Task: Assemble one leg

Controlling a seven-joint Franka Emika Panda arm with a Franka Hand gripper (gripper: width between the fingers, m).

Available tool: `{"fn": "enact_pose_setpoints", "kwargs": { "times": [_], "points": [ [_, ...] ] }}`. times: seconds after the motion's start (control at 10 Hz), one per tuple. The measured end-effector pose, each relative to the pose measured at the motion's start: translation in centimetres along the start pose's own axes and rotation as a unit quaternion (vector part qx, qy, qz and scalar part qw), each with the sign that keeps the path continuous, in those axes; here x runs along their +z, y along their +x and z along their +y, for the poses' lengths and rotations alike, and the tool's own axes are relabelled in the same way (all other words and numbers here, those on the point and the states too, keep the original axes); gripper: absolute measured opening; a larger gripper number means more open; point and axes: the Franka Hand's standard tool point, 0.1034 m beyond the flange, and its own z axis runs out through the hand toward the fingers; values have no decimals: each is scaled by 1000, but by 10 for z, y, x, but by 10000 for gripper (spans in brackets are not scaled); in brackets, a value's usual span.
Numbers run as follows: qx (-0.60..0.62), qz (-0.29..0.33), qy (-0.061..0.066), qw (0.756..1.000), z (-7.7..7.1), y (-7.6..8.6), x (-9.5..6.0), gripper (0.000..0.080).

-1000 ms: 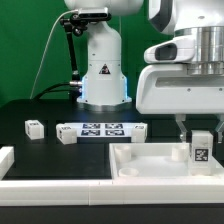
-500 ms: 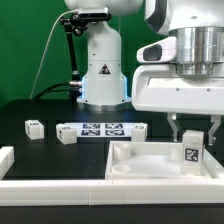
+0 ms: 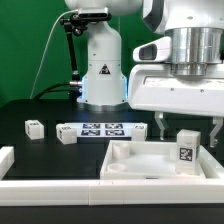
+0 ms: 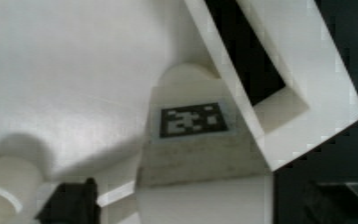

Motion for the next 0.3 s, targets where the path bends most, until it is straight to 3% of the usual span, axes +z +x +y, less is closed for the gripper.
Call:
{"fn": "enact_pose_setpoints", "kwargs": {
  "times": [0.3],
  "points": [
    [0, 0, 0, 1000, 0, 0, 0, 645]
  ]
}}
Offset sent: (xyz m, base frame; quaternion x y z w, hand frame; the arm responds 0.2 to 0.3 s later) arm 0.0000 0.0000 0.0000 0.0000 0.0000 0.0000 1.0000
